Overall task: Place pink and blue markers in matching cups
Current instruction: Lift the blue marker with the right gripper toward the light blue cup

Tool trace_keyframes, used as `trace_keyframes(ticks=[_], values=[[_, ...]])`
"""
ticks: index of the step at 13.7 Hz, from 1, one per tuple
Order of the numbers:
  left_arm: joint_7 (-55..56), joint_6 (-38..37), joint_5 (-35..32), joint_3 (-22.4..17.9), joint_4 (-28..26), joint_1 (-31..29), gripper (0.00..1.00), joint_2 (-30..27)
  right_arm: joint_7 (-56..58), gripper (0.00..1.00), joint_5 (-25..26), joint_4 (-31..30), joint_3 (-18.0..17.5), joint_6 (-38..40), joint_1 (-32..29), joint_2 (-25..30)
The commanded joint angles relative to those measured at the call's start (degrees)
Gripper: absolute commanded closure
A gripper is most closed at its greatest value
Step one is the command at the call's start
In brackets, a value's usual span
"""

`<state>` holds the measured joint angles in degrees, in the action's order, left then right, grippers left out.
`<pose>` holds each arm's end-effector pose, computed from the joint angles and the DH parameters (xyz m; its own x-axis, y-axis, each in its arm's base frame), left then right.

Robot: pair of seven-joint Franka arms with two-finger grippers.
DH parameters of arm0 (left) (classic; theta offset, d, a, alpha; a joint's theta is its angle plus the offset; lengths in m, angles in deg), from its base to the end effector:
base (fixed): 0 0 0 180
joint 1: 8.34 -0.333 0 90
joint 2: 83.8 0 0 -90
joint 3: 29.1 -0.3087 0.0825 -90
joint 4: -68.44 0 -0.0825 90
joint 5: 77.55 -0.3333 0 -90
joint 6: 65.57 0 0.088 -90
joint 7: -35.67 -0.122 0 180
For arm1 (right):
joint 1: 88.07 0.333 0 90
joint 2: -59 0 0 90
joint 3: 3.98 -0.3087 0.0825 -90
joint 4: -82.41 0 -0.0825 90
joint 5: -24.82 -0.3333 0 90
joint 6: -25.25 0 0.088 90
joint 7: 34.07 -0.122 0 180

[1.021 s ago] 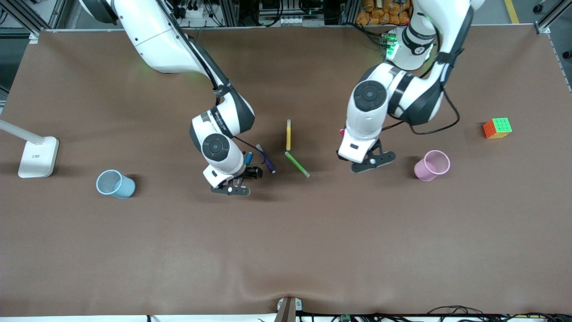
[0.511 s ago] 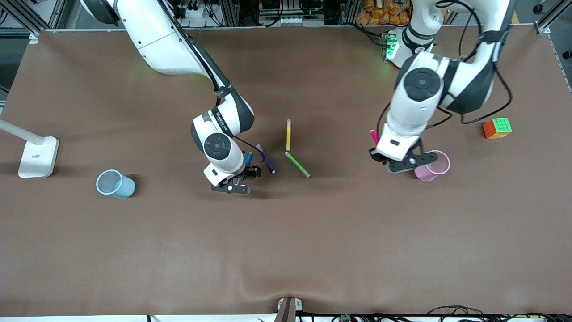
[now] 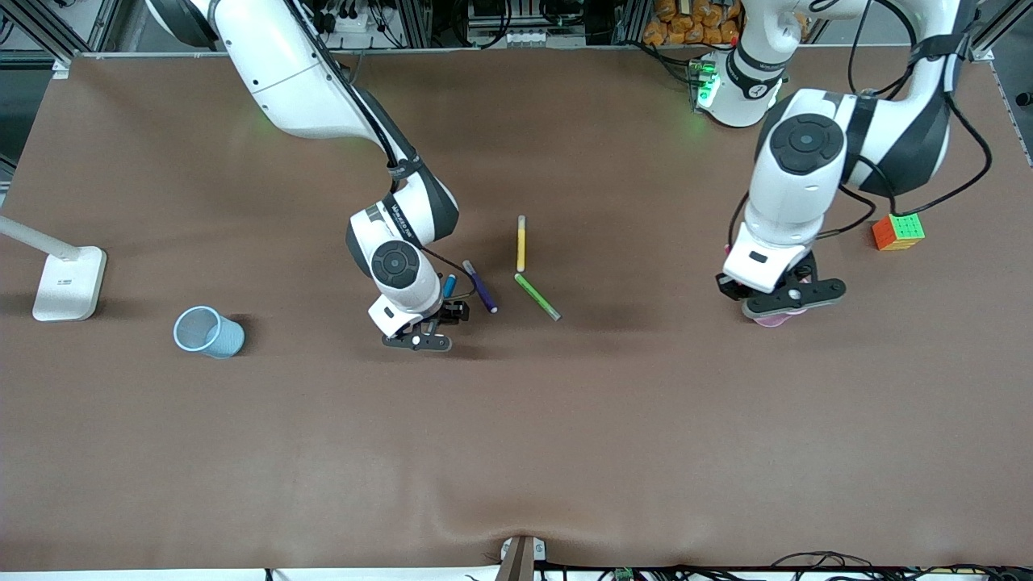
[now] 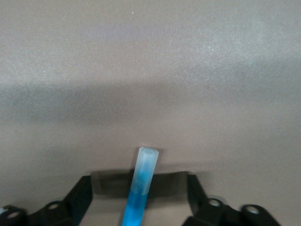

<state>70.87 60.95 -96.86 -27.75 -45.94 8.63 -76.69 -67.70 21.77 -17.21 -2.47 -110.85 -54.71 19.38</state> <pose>0.5242 -0.1573 0.4137 0.9743 0.0819 0.2098 0.1235 -0.9732 -0.1937 0.5268 0.3302 0.1931 0.9963 -0.0651 -0.0554 -0.0644 -0.9978 0.0153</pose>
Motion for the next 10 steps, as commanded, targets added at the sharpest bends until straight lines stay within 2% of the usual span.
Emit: trace_keyframes(ticks=[1,6,8,10], values=[[-4.8,5.5,-2.3,0.7,-4.9,-3.9,1.00,-2.9,-1.3,1.00,1.5,0.0,0.4,-0.7,0.5,-0.2],[-14.1,15.0,-2.9,0.6,-9.1,-8.8,1.00,-3.9,-1.0,1.00,1.8,0.0,0.4,-0.1,0.0,0.2],[-14.6,22.0,-5.1,0.6,-12.8,-10.8,1.00,-3.8,0.0,1.00,1.9,0.0,0.4,0.7,-0.1,1.6],[-14.7,23.9,-7.5,0.7,-13.6,-12.8,1.00,-3.7,4.7,1.00,1.9,0.0,0.5,3.5,-1.2,3.8]])
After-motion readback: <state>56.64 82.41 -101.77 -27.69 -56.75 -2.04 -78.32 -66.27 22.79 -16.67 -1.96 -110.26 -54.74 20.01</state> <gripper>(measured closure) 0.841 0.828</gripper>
